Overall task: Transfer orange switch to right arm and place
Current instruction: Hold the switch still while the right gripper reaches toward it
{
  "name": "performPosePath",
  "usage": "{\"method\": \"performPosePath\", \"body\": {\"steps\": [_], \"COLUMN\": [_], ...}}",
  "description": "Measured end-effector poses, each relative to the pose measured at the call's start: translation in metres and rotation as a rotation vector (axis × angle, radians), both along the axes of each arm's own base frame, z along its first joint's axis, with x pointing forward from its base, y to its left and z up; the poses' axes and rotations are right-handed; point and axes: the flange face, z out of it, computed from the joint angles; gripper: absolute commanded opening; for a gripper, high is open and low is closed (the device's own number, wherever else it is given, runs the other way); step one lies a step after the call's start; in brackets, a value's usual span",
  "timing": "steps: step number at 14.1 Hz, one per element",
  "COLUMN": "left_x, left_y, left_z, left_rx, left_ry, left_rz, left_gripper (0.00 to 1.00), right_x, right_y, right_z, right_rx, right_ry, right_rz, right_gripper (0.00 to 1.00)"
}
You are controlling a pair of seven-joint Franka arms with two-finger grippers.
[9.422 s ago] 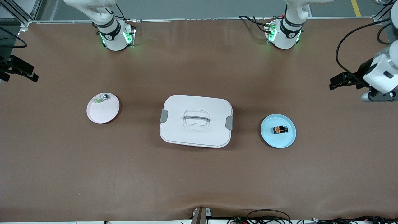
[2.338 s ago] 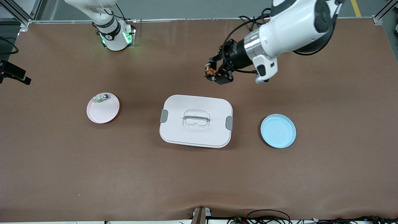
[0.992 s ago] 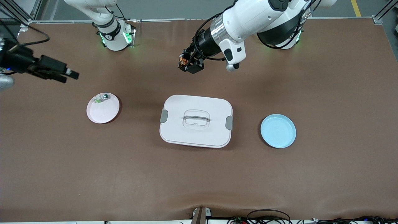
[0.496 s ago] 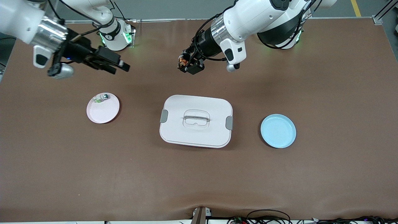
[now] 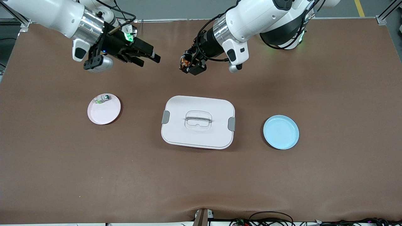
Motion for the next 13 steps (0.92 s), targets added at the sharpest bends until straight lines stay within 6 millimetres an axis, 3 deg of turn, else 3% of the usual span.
{"method": "performPosePath", "body": {"steps": [6, 13], "left_x": [0.001, 0.003], "left_y": [0.000, 0.001], "left_z": [0.001, 0.002], "left_rx": [-0.005, -0.013], "left_ry": [-0.006, -0.016], "left_rz": [0.006, 0.015], "left_gripper": [0.28, 0.28], "right_x": [-0.013, -0.016], "right_y": [0.035, 0.081], "right_z": [0.013, -0.011], "right_rx": [0.031, -0.010], "right_ry": [-0.041, -0.075], "right_rz": [-0.013, -0.038], "right_gripper": [1.00, 1.00]}}
